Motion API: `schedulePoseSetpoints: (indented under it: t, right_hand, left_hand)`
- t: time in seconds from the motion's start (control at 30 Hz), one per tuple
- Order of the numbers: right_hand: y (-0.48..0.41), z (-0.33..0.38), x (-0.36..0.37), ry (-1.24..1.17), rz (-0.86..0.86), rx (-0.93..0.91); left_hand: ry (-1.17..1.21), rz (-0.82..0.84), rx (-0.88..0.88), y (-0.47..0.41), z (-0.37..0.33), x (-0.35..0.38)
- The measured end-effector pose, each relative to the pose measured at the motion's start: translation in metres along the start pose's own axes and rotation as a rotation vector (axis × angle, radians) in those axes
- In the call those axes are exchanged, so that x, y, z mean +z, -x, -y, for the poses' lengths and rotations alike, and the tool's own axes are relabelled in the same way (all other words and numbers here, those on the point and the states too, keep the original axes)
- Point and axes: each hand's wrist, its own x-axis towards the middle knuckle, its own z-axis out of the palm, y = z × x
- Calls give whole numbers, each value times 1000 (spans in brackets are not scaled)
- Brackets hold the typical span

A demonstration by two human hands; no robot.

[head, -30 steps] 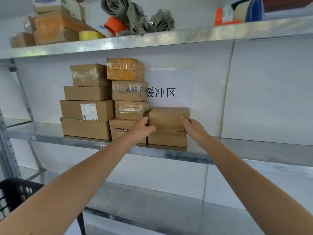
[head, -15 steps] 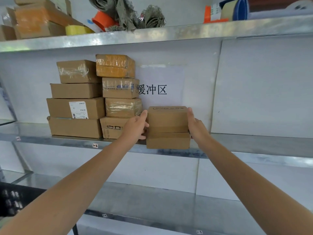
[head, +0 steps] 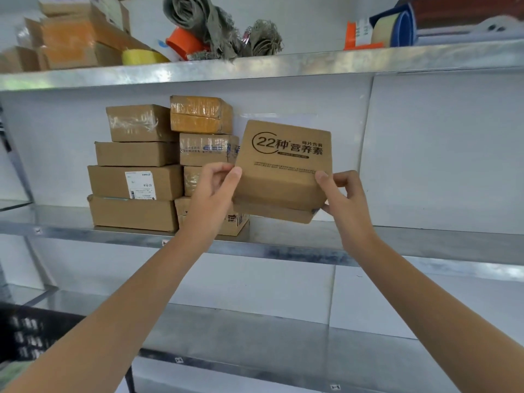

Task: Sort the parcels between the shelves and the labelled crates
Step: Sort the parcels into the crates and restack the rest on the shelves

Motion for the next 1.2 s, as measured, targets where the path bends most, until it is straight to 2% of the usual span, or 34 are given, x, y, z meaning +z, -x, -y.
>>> schedulePoseSetpoints:
  t: [0.13,0.3,0.47,0.63,0.8,0.93,1.07,1.2]
  right_hand:
    - [21,0,6,54,137,20]
    - [27,3,12,77,209,-18]
    - [30,-5,19,-30,317,-38]
    - [25,8,31,-125,316,-97]
    - [36,8,38,-42,400,2]
    - [42,-8,38,-299,392,210]
    - [44,-25,38,-230,356,217]
    - [47,-37,38,-231,390,166]
  left_hand:
    - [-32,-15,57,7,2,-19]
    - [-59,67,76,25,8,-37]
    - [-38,157,117,40,16,-54]
    - [-7,87,192,40,17,-75]
    - [65,153,286,40,19,-86]
    - [117,164,201,46,37,-91]
    - [42,72,83,60,54,-86]
    - [40,-52,65,65,58,-85]
